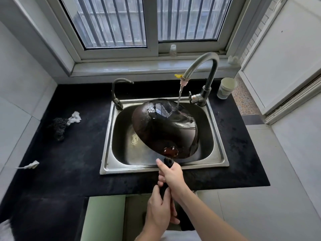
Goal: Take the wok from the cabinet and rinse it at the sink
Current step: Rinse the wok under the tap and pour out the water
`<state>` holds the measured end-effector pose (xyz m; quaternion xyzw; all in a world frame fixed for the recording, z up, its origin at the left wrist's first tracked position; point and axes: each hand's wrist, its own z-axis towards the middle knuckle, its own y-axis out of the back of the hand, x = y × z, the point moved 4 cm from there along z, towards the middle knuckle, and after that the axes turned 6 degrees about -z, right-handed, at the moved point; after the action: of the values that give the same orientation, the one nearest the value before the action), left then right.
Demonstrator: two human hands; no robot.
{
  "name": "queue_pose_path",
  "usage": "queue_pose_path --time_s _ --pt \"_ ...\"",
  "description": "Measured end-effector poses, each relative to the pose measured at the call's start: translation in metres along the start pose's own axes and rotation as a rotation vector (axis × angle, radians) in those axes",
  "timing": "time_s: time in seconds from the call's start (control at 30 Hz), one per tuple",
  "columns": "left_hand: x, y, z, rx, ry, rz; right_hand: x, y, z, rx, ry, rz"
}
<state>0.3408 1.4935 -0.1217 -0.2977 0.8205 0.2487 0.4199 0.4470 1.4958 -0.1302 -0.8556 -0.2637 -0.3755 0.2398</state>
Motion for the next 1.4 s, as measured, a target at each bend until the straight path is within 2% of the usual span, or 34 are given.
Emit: queue_pose_path --time_s 0.27,0.43,0.53,0.67,1.13,1.4 --pt "-0.008 -0.009 0.009 0.019 0.184 -0.170 0.006 0.007 0.011 0.077 0.013 0.073" --pt "-0.004 -0.013 0.017 -0.039 0.085 -0.077 0.004 0.016 0.015 0.054 -0.035 0.062" --pt "0.002 -0.012 0.021 -0.062 0.010 0.048 0.001 0.021 0.017 -0.022 -0.110 0.059" --pt "0.002 -0.018 0.020 -0.046 -0.029 0.104 0.000 0.027 0.018 -0.109 -0.114 0.038" --pt "-0.024 -0.029 0.011 -0.033 -0.203 0.352 -0.007 0.046 0.024 0.001 -0.116 0.308" --pt "-0.028 -0.033 0.009 -0.002 -0.216 0.385 -0.014 0.053 0.029 0.008 -0.153 0.332"
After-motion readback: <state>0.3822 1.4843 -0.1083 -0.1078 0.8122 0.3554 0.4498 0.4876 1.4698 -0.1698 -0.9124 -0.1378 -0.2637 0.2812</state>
